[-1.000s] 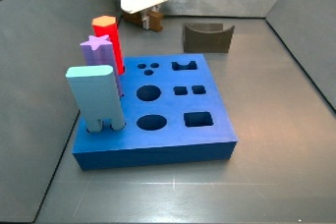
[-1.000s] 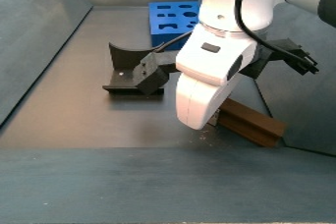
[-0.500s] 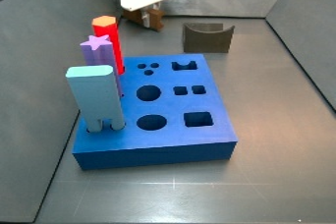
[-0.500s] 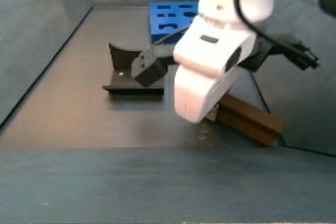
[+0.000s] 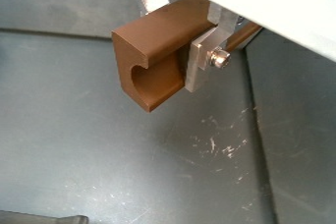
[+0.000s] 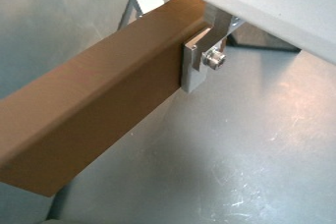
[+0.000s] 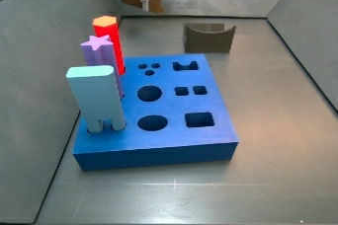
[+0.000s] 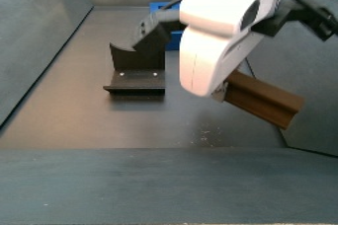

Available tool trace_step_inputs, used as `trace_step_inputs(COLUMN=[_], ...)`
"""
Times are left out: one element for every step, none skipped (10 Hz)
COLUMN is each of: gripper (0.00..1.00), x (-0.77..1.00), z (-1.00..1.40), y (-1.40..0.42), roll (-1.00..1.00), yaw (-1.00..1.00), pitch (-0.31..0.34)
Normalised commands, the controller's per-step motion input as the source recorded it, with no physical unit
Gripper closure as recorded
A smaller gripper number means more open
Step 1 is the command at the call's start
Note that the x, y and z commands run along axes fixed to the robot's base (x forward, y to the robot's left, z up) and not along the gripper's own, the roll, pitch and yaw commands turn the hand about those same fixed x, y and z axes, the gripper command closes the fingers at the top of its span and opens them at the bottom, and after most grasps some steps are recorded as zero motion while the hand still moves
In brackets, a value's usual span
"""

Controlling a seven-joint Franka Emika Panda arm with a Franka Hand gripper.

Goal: Pick up the arch object. Move up. Place the arch object on the fixture. Regrasp the arch object. Rotate the arch object. Move to above the board. Insert the arch object.
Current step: Place the arch object on the fixture.

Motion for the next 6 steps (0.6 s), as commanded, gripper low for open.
trace_step_inputs(gripper=[1.0, 1.0, 1.0, 1.0, 1.0, 1.0], x=[0.0, 0.0, -0.01, -0.01, -0.01, -0.01], z=[1.0, 1.0, 1.0, 1.0, 1.0, 0.87], y=[0.0, 0.0, 0.0, -0.01, -0.01, -0.01], roll=[0.0, -0.01, -0.01, -0.01, -0.01, -0.02], yaw=[0.0, 0.0, 0.0, 0.0, 0.0, 0.0], pitch=[0.009, 0.01, 0.015, 0.021, 0.023, 0.033])
